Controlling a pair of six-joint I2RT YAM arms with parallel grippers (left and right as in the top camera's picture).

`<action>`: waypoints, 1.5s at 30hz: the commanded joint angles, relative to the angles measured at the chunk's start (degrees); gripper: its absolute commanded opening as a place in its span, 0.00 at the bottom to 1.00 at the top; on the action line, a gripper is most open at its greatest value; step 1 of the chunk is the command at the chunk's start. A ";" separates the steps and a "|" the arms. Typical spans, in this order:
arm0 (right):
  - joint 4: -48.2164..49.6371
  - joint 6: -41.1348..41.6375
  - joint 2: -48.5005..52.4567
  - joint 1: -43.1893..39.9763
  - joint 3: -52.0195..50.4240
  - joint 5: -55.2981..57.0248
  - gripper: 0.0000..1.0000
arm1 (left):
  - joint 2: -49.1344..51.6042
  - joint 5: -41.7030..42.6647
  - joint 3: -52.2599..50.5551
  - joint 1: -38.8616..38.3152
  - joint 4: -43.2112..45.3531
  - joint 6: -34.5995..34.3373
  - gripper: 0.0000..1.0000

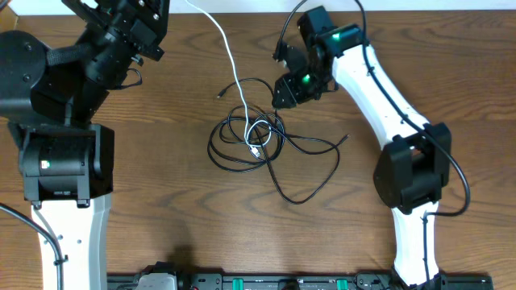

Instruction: Untangle cables

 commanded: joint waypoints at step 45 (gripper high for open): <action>9.35 6.75 0.04 5.33 -6.01 5.35 0.01 | 0.57 -6.88 1.22 0.33 -7.76 2.12 0.07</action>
